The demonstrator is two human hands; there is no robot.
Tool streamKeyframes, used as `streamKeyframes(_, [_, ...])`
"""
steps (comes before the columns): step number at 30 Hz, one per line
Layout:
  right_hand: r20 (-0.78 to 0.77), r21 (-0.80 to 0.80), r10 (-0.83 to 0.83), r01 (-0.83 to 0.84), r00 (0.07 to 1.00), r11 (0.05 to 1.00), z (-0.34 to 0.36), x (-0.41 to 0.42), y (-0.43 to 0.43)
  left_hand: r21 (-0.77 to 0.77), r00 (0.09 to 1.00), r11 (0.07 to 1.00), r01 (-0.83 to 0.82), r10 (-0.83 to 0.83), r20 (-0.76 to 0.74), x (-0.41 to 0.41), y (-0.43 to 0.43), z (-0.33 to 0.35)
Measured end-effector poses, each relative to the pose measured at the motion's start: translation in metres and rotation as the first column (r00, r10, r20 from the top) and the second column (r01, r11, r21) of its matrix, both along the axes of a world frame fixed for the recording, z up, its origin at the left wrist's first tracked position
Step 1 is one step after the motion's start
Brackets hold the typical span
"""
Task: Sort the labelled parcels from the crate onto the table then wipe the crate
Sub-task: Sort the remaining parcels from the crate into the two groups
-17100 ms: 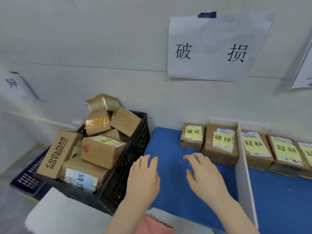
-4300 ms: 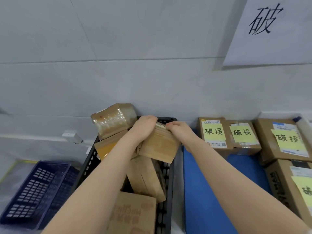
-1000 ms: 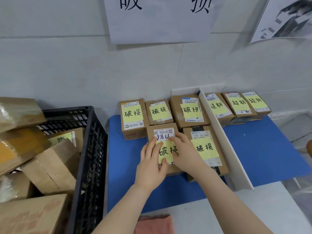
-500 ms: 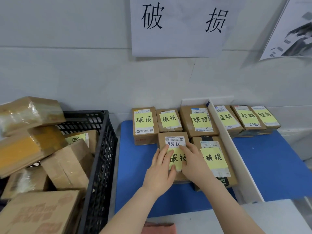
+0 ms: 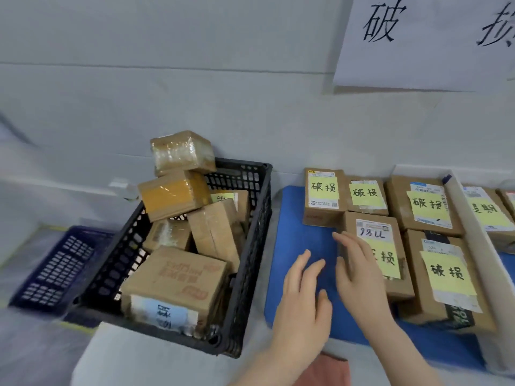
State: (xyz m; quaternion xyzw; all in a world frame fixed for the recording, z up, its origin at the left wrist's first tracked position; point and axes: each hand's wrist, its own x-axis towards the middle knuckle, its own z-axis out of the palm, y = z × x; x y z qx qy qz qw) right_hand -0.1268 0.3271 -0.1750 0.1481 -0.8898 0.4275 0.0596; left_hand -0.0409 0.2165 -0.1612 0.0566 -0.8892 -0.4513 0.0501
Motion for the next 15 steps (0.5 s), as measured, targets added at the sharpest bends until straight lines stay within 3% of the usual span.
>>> streamKeyframes(4, [0.087, -0.068, 0.145, -0.140, 0.986, 0.988, -0.012, 0.028, -0.049, -0.020, 0.991, 0.997, -0.070, 0.067, -0.113, 0.057, -0.051, 0.010])
streamKeyframes(8, [0.074, -0.100, 0.263, -0.256, 0.962, 0.962, -0.004, 0.045, -0.097, -0.086, 0.931, 0.953, -0.289, 0.259, -0.255, 0.092, -0.122, 0.023])
streamKeyframes(10, [0.050, -0.120, 0.337, -0.329, 0.940, 0.937, 0.002, 0.052, -0.120, -0.113, 0.865, 0.887, -0.449, 0.399, -0.303, 0.101, -0.161, 0.023])
streamKeyframes(13, [0.038, -0.075, 0.535, -0.531, 0.844, 0.844, 0.007, 0.067, -0.151, -0.113, 0.738, 0.742, -0.660, 0.613, -0.282, 0.111, -0.212, 0.017])
streamKeyframes(15, [0.031, 0.006, 0.656, -0.656, 0.754, 0.754, 0.004, 0.075, -0.170, -0.158, 0.736, 0.722, -0.673, 0.633, -0.240, 0.119, -0.230, 0.011])
